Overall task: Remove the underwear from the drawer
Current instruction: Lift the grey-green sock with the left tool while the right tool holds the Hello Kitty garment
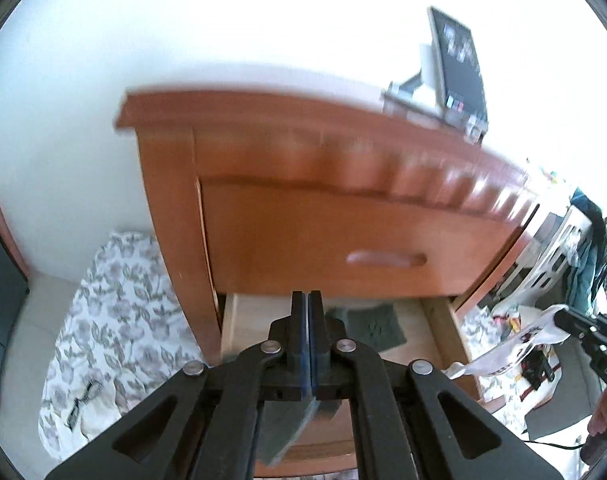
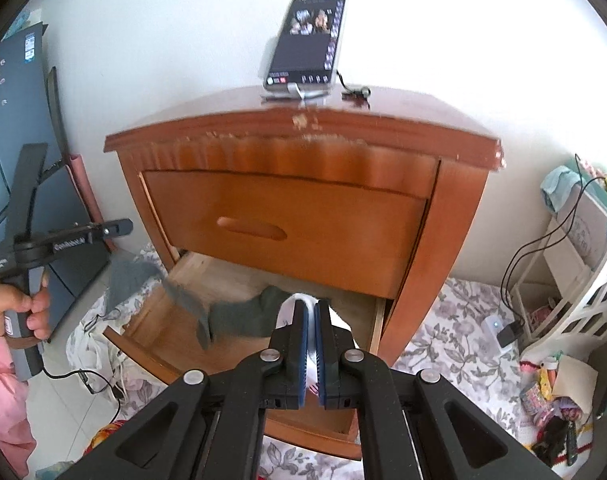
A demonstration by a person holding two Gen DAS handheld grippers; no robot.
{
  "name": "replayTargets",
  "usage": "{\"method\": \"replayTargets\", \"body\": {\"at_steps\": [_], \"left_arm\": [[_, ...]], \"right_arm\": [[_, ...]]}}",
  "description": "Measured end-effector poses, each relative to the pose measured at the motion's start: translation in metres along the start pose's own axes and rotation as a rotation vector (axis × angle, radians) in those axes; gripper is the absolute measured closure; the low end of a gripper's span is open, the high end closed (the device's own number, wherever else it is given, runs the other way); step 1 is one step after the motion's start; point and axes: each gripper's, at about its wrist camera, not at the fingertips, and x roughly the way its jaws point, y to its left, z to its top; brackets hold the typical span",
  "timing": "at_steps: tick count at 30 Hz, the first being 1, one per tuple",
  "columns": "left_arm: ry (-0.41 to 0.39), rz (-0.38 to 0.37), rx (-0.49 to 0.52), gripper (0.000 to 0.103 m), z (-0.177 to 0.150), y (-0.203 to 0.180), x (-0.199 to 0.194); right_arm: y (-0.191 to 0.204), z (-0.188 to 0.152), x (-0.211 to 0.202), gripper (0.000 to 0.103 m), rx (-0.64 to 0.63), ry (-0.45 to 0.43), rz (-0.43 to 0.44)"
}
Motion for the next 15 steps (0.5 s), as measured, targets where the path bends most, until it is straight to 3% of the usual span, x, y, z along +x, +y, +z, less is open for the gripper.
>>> {"method": "replayTargets", "body": {"at_steps": [3, 6, 11, 13, 15], "left_arm": [[-0.014, 0.009, 0.011, 0.103, 0.006, 0.002, -0.009], [0.043, -0.002, 0.021, 0.103, 0.000, 0.001, -0.001], [0.284, -0.067, 0.022, 0.102, -0.022, 0.007, 0.051], [0.377, -0.054, 0.029, 0.093, -0.033, 0.006, 0.074], [0.464, -0.040, 0.033, 0.059, -0.044, 0.004, 0.097]], "right_arm": [[0.003, 0.004, -0.004, 0.099, -0.005, -0.010, 0.004], [0.008, 0.004, -0.005, 0.099, -0.009, -0.006, 0.008], [0.013, -0.003, 0.002, 0.099, -0.014, 0.028, 0.028], [0.013, -0.006, 0.004, 0.099, -0.016, 0.038, 0.031], [0.012, -0.009, 0.007, 0.099, -0.012, 0.047, 0.034]]}}
